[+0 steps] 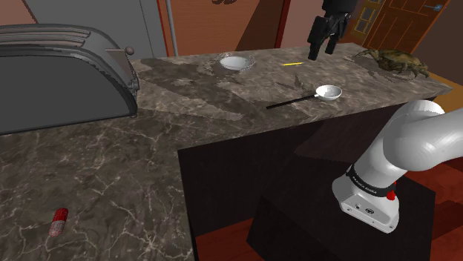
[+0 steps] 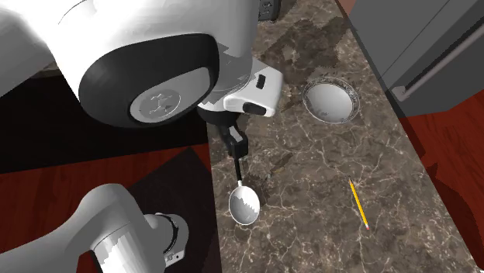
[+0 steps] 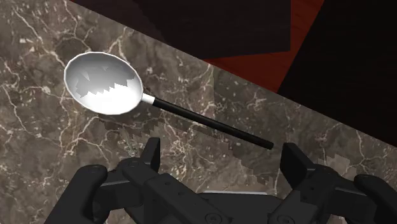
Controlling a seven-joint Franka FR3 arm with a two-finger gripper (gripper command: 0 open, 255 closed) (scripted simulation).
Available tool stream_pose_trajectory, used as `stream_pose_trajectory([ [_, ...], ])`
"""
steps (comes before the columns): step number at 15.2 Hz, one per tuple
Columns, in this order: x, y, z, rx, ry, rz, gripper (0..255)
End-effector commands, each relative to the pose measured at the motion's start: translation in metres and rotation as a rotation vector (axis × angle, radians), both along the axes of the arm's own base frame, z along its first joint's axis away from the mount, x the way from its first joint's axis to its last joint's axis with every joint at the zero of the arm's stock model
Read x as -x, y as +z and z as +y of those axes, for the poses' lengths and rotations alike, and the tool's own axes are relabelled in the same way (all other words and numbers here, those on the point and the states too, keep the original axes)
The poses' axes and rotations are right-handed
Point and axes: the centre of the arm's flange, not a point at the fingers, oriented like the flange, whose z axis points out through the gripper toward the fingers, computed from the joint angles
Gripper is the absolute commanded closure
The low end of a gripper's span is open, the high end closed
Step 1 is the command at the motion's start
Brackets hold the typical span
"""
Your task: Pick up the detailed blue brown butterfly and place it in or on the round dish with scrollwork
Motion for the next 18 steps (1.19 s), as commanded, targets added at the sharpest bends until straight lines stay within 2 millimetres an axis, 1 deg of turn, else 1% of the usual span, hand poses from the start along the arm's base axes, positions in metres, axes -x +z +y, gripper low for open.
stream_pose_trajectory([
  [1,0.000,0.000,0.000,0.000,0.000,0.000,0],
  [8,-0.028,-0.059,-0.083,-0.111,0.052,-0.016,0],
  [14,-0.057,-0.116,-0.147,-0.206,0.097,-0.030,0],
  [15,-0.060,-0.123,-0.153,-0.216,0.102,-0.031,0],
  [18,-0.060,-0.138,-0.149,-0.216,0.102,-0.031,0],
])
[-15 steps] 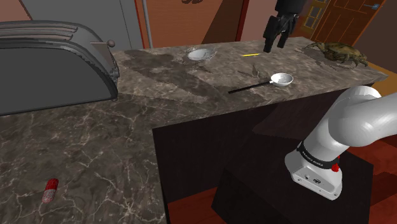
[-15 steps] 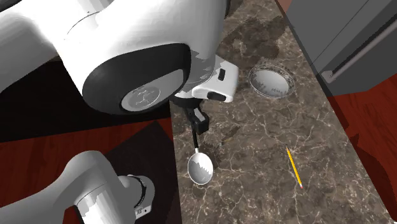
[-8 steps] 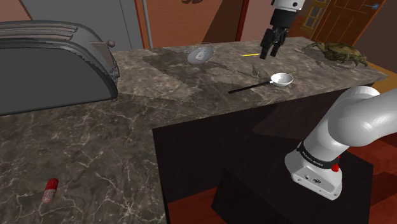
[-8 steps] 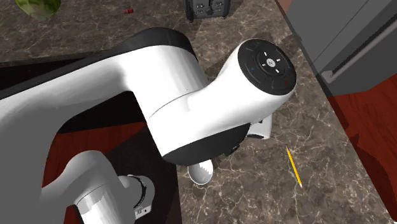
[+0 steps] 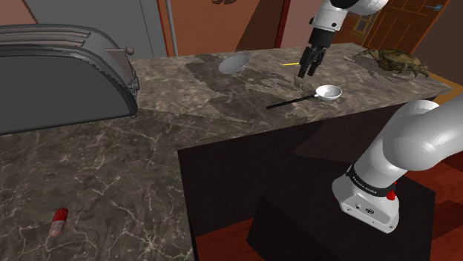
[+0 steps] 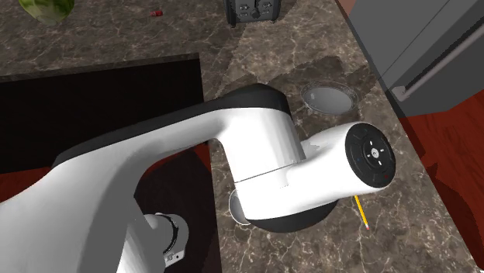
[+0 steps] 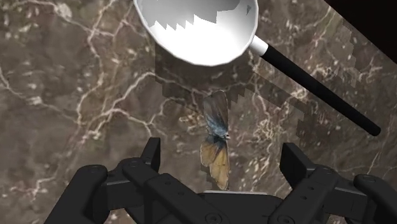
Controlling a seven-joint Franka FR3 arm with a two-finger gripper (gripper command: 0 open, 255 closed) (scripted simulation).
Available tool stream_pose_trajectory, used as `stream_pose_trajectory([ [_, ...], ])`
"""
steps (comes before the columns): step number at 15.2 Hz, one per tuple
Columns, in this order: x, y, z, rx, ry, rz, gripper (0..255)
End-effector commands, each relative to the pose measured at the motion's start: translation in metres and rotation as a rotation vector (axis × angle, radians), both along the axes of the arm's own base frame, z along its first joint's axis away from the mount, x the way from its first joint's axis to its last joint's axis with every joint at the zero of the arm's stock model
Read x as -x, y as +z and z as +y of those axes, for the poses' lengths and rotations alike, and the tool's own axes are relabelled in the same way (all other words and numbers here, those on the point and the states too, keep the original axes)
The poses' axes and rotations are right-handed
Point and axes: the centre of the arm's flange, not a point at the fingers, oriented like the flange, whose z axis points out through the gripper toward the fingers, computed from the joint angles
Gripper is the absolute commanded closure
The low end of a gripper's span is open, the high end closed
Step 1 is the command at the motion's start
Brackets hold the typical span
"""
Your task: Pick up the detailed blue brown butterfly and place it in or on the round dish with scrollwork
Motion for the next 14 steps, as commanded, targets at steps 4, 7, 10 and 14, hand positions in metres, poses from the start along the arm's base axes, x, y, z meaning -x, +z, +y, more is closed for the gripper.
stream_pose_trajectory([
  [4,-0.001,-0.027,0.007,-0.001,0.001,-0.001,0],
  [7,-0.001,-0.030,0.007,-0.001,0.001,-0.001,0],
  [10,-0.001,-0.030,0.007,-0.001,0.001,-0.001,0],
  [14,-0.001,-0.030,0.007,-0.001,0.001,-0.001,255],
])
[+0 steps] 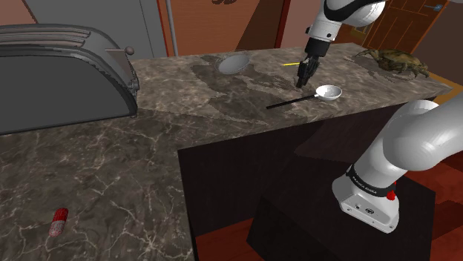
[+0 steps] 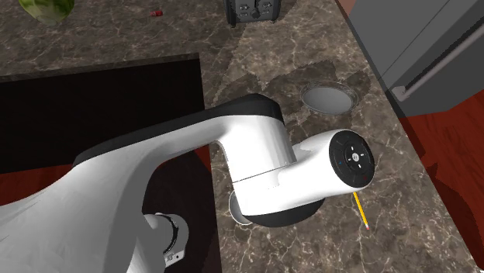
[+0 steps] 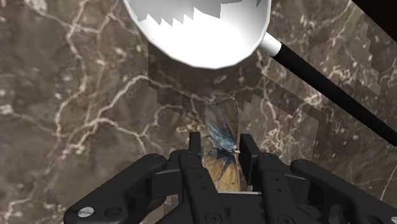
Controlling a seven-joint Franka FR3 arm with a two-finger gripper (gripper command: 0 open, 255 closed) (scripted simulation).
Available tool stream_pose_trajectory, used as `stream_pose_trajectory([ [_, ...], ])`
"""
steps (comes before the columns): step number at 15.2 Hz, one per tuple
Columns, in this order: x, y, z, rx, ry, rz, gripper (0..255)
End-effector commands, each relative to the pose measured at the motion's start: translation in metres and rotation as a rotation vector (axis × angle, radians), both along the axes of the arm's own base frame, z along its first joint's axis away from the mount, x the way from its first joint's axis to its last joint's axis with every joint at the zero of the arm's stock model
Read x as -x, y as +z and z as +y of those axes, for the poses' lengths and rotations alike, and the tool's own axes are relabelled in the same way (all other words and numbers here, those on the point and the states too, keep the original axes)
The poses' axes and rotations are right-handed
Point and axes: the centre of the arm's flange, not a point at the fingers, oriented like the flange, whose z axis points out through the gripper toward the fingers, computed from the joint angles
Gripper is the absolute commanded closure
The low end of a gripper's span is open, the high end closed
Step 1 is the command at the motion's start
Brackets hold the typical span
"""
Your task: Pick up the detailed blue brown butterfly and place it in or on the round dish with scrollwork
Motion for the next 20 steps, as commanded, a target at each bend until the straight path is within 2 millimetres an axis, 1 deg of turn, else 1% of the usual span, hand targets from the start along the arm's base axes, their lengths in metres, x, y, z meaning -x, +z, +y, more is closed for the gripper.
stream_pose_trajectory([
  [1,0.000,0.000,0.000,0.000,0.000,0.000,255],
  [8,0.000,0.000,0.000,0.000,0.000,0.000,255],
  [20,0.000,0.063,0.000,0.000,0.000,0.000,255],
])
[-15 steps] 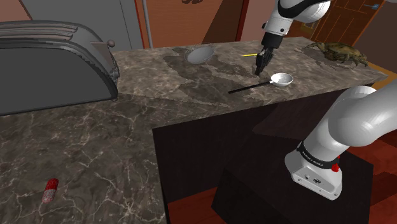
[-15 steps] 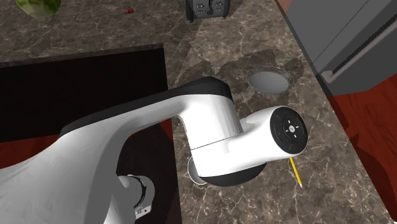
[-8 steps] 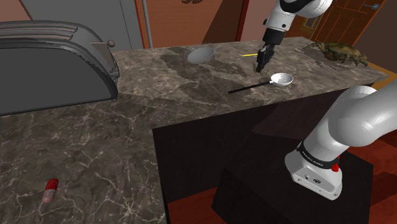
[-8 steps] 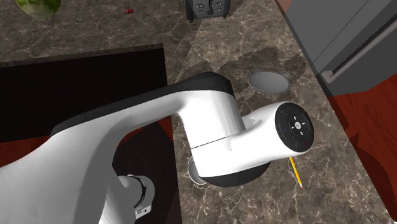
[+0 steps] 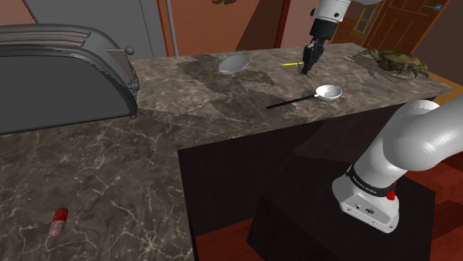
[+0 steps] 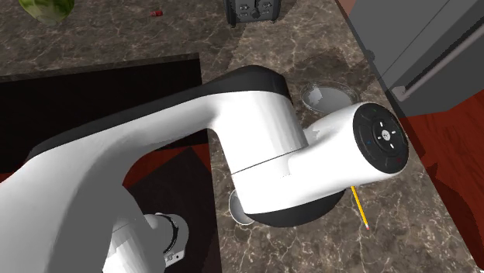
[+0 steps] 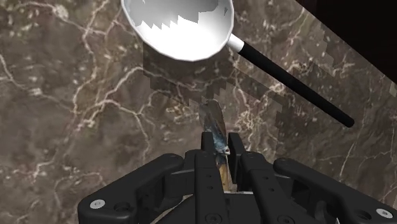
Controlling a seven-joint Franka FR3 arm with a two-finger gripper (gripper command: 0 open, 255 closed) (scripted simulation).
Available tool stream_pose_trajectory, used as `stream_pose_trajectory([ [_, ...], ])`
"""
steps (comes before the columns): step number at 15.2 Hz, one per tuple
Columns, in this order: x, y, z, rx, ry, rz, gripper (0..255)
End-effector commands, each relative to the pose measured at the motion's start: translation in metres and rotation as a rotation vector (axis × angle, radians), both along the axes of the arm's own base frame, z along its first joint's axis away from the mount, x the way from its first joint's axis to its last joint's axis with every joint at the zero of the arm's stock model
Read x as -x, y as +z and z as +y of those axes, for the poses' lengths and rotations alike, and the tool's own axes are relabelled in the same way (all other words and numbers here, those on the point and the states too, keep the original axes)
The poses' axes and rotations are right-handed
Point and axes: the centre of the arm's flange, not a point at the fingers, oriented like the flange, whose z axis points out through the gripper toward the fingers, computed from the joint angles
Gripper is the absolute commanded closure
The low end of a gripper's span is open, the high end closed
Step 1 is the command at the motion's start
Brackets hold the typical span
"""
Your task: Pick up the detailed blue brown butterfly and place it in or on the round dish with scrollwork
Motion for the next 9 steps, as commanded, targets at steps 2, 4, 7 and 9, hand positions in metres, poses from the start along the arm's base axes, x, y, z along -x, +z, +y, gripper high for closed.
stream_pose_trajectory([
  [2,0.001,0.016,-0.001,0.000,0.000,0.000,255],
  [4,0.001,0.027,-0.001,0.000,0.000,0.000,255],
  [7,0.001,0.042,-0.001,0.000,0.000,0.000,255],
  [9,0.001,0.053,-0.001,0.000,0.000,0.000,255],
])
